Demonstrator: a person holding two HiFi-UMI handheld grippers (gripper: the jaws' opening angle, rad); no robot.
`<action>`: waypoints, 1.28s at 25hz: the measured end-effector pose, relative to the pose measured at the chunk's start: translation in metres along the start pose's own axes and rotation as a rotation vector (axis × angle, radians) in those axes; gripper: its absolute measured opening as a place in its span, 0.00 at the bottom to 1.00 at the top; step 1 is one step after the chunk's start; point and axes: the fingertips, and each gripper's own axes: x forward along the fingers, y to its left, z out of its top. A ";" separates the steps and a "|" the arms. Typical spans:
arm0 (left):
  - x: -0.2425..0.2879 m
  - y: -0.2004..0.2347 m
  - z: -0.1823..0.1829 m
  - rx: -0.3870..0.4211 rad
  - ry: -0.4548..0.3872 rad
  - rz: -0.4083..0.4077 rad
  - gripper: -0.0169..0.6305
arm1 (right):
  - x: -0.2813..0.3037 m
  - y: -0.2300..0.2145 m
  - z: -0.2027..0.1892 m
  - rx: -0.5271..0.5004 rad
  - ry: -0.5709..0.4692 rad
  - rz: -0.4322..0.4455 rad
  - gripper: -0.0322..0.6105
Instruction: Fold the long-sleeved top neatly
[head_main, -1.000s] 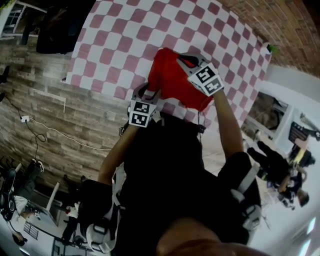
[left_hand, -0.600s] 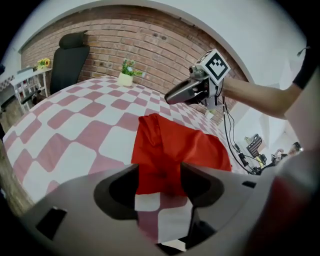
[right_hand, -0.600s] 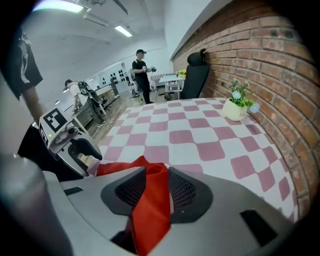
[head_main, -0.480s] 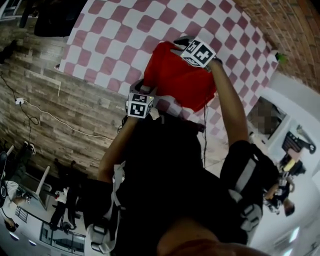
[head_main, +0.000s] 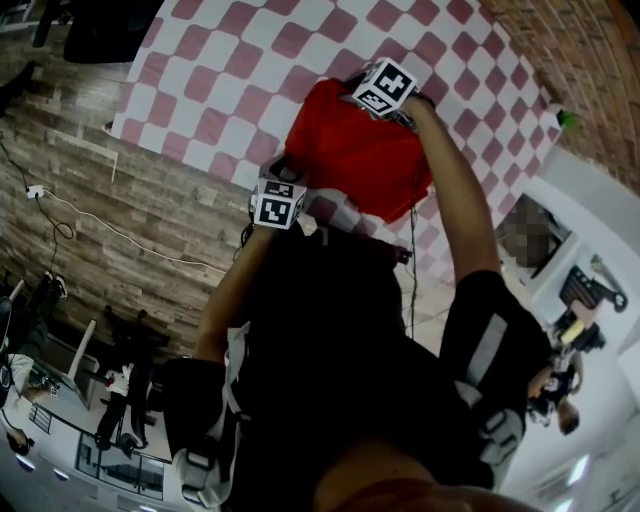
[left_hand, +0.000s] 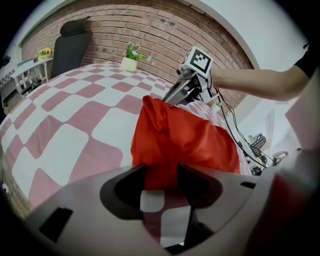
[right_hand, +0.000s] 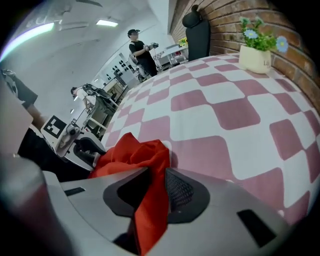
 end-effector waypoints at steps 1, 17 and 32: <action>0.000 0.001 -0.001 0.009 0.003 0.002 0.34 | 0.000 0.001 0.000 -0.002 0.000 0.002 0.20; -0.002 -0.001 0.020 0.219 0.040 -0.059 0.07 | -0.022 -0.026 -0.016 0.117 -0.128 -0.088 0.10; 0.080 -0.012 0.175 0.800 0.142 -0.165 0.07 | -0.110 -0.099 -0.155 0.577 -0.394 -0.222 0.10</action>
